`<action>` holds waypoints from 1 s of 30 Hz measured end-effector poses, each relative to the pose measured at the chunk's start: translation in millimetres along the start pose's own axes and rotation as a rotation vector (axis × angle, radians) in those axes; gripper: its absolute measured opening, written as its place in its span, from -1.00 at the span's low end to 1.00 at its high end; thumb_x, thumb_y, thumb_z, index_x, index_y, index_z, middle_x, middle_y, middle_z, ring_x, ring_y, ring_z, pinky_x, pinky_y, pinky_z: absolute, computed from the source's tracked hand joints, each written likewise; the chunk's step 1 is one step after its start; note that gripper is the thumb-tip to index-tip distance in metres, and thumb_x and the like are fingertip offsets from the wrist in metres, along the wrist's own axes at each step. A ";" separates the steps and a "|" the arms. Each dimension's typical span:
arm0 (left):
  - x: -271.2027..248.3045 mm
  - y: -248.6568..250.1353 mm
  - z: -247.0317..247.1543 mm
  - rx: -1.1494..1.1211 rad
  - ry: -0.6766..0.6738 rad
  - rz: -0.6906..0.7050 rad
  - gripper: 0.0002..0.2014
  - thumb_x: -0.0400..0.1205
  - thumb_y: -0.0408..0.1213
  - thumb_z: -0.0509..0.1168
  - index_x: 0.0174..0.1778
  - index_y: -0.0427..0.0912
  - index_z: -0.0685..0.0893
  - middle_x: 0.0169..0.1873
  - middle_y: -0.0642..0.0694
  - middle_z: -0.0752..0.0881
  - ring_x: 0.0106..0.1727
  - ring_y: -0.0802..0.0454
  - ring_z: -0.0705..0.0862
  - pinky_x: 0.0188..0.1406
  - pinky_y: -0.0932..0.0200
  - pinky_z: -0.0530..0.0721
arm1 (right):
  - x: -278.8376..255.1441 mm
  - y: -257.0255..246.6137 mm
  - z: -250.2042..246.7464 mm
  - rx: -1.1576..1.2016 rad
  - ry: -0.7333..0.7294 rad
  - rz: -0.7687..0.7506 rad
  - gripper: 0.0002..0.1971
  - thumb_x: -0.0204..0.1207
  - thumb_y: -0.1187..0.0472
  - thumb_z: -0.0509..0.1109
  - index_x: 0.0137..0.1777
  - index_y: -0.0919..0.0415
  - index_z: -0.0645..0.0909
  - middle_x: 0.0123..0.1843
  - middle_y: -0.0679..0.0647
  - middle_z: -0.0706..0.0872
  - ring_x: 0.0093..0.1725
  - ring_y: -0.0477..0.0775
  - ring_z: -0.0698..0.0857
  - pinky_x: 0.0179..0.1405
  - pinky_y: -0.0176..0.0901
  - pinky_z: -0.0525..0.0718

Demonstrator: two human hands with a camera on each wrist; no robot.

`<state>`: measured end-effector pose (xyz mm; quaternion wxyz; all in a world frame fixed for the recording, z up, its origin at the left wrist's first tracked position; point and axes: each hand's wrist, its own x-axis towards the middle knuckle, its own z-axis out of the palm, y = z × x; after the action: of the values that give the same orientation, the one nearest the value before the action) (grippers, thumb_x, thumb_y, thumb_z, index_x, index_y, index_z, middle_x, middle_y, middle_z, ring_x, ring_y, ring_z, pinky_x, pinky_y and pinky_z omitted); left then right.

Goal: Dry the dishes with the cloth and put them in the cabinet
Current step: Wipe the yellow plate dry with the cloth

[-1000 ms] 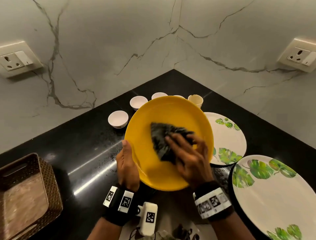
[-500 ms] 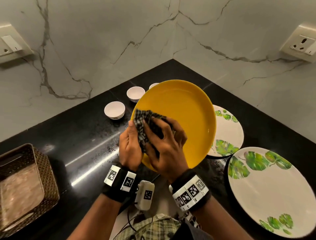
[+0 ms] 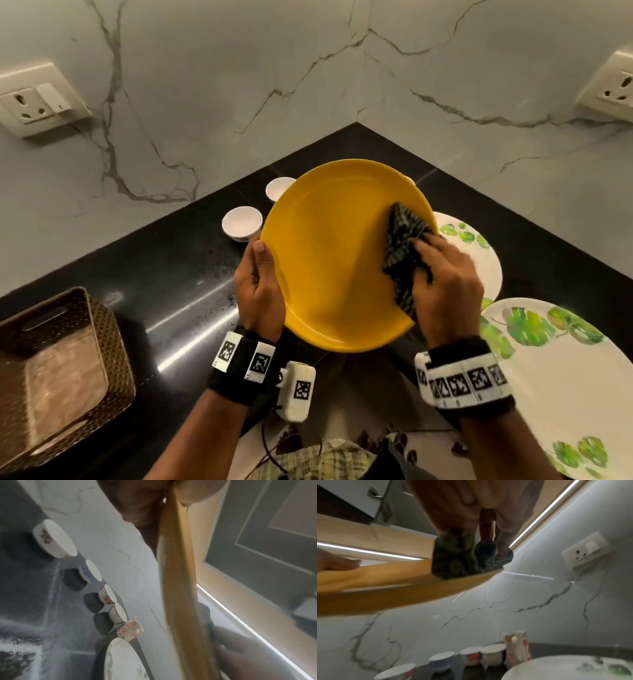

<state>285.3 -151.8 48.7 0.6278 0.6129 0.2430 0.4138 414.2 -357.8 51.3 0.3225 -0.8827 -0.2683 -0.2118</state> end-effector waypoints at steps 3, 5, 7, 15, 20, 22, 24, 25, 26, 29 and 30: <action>-9.5 4.8 9.6 0.075 -0.103 0.043 -0.65 0.84 -0.06 0.05 -0.04 -0.17 0.65 -0.27 -0.36 0.64 -0.31 -0.37 0.56 -0.31 -0.31 0.60 | 19.5 -1.0 -12.8 -0.003 0.030 0.011 -0.56 0.57 0.39 0.43 0.46 0.26 0.65 0.46 0.23 0.64 0.41 0.28 0.58 0.44 0.14 0.61; -12.3 10.4 16.2 0.100 -0.137 0.086 -0.62 0.84 -0.08 0.05 -0.11 -0.27 0.58 -0.33 -0.42 0.56 -0.35 -0.41 0.51 -0.35 -0.29 0.56 | 20.6 -12.6 -17.1 0.009 -0.012 -0.052 -0.47 0.57 0.34 0.42 0.56 0.21 0.53 0.60 0.16 0.50 0.55 0.24 0.43 0.66 -0.01 0.34; -13.4 15.4 22.7 0.122 -0.208 0.153 -0.67 0.85 -0.14 0.04 -0.10 -0.11 0.64 -0.39 -0.15 0.59 -0.39 -0.10 0.53 -0.38 -0.01 0.58 | 12.4 -29.6 -16.0 0.028 -0.087 -0.124 -0.39 0.55 0.32 0.41 0.62 0.14 0.45 0.69 0.09 0.39 0.63 0.23 0.33 0.72 -0.18 0.06; -9.9 4.6 33.7 0.094 -0.088 0.175 -0.70 0.86 -0.17 0.07 -0.03 0.07 0.71 -0.23 0.07 0.73 -0.15 0.07 0.67 -0.12 -0.06 0.65 | -43.2 -67.4 12.9 0.175 -0.280 -0.301 -0.64 0.61 0.18 0.40 0.40 0.12 0.67 0.60 0.10 0.50 0.49 0.26 0.48 0.50 0.00 0.53; -3.2 -2.8 25.9 0.068 0.168 0.051 -0.68 0.76 0.13 0.11 -0.20 0.16 0.65 -0.27 -0.18 0.56 -0.24 -0.07 0.49 -0.21 -0.11 0.48 | -61.8 -53.0 12.0 0.185 -0.331 -0.289 -0.64 0.53 0.24 0.22 0.20 0.10 0.78 0.33 0.05 0.68 0.34 0.23 0.59 0.19 0.07 0.71; -2.7 -4.8 19.2 0.056 0.173 0.050 -0.67 0.75 0.15 0.10 -0.16 0.09 0.64 -0.30 -0.15 0.57 -0.25 -0.06 0.50 -0.19 -0.06 0.49 | -62.6 -43.2 9.2 0.155 -0.301 -0.236 -0.65 0.48 0.28 0.25 0.12 0.07 0.81 0.22 0.02 0.72 0.26 0.19 0.63 0.08 0.04 0.76; -1.6 -3.5 11.1 0.047 0.126 0.074 -0.65 0.75 0.14 0.09 -0.12 0.03 0.65 -0.35 -0.03 0.61 -0.29 -0.03 0.53 -0.24 -0.01 0.52 | -55.8 -27.0 5.4 0.083 -0.254 -0.143 -0.68 0.44 0.39 0.38 0.08 0.06 0.84 0.18 0.03 0.78 0.18 0.20 0.68 0.04 0.04 0.78; -1.1 -2.8 6.9 0.071 0.096 0.089 -0.62 0.76 0.13 0.08 -0.15 -0.02 0.64 -0.39 -0.05 0.59 -0.33 -0.04 0.52 -0.29 0.00 0.50 | -48.8 -18.0 2.0 0.047 -0.233 -0.078 -0.67 0.44 0.43 0.45 0.09 0.07 0.85 0.17 0.05 0.81 0.16 0.22 0.70 0.05 0.06 0.78; -1.3 -2.4 2.8 0.111 0.066 0.104 -0.58 0.77 0.13 0.06 -0.20 -0.09 0.61 -0.42 -0.12 0.55 -0.38 -0.07 0.48 -0.35 -0.01 0.46 | -39.9 -9.2 -2.1 0.017 -0.212 -0.013 -0.66 0.46 0.45 0.48 0.13 0.09 0.84 0.17 0.08 0.83 0.13 0.24 0.72 0.08 0.07 0.77; -8.2 0.8 -1.9 0.214 -0.046 0.166 -0.49 0.80 0.04 0.04 -0.28 -0.31 0.50 -0.50 -0.30 0.42 -0.48 -0.06 0.36 -0.48 -0.01 0.34 | -8.1 6.7 -15.5 -0.033 -0.114 0.082 -0.64 0.54 0.43 0.45 0.29 0.16 0.79 0.26 0.15 0.82 0.18 0.27 0.73 0.24 0.03 0.66; -11.7 2.1 0.0 0.235 -0.084 0.189 -0.49 0.82 -0.02 0.05 -0.29 -0.37 0.49 -0.52 -0.31 0.41 -0.51 -0.03 0.34 -0.52 0.00 0.31 | 1.4 6.8 -17.1 -0.021 -0.077 0.076 -0.64 0.56 0.42 0.42 0.33 0.20 0.76 0.32 0.16 0.79 0.26 0.25 0.71 0.33 0.01 0.62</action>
<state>278.4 -161.6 48.4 0.5196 0.7190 0.2044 0.4138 415.9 -373.4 61.0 0.3102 -0.9031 -0.2447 -0.1681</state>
